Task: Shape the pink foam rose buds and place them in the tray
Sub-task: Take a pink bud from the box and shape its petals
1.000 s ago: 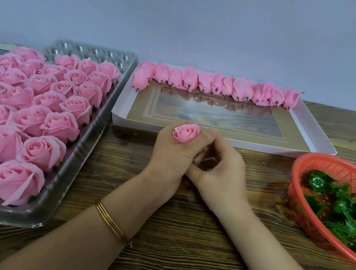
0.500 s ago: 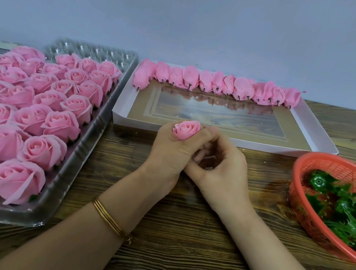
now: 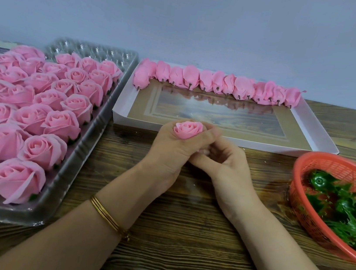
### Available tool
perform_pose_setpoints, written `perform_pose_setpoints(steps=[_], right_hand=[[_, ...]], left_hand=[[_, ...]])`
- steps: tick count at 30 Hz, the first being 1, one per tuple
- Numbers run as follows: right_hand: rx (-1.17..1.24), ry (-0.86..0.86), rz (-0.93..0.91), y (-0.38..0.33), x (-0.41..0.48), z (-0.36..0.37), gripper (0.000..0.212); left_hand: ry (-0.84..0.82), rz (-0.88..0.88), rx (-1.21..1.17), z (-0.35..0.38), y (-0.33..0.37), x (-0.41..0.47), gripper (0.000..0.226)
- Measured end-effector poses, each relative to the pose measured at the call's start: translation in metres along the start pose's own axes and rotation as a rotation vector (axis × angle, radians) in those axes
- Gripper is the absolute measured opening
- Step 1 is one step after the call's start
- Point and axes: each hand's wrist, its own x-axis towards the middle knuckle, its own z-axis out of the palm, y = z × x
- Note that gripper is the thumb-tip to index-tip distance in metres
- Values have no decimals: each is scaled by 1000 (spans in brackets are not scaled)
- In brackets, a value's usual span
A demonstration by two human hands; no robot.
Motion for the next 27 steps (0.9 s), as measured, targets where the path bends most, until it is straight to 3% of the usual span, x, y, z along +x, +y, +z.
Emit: perform_pose_setpoints(steps=[7,10,12,16,19,23,27], right_hand=[[120,-40,48,0,2,-4,23],[160,-117,83,4,6,-9,21],[175,-96,128,7,9,-11,32],[163,-99,93,8,7,-9,30],[78,-62,18,7,5,-6,39],[112,-59,35,6,6,-5,38],[126,-104,85,4,5,-6,27]], left_hand=[[-175,-29,85,-9,10,0,9],[-164,-49,108,-8,14,-4,18],[-150,-54,96,-5,15,-6,21],[-95,-59,69,-2,14,-5,39],[-84,-56,48,-1,14,-5,38],[-91,-41,48,-2,12,-5,13],[-127,-49,90,-4,13,-6,17]])
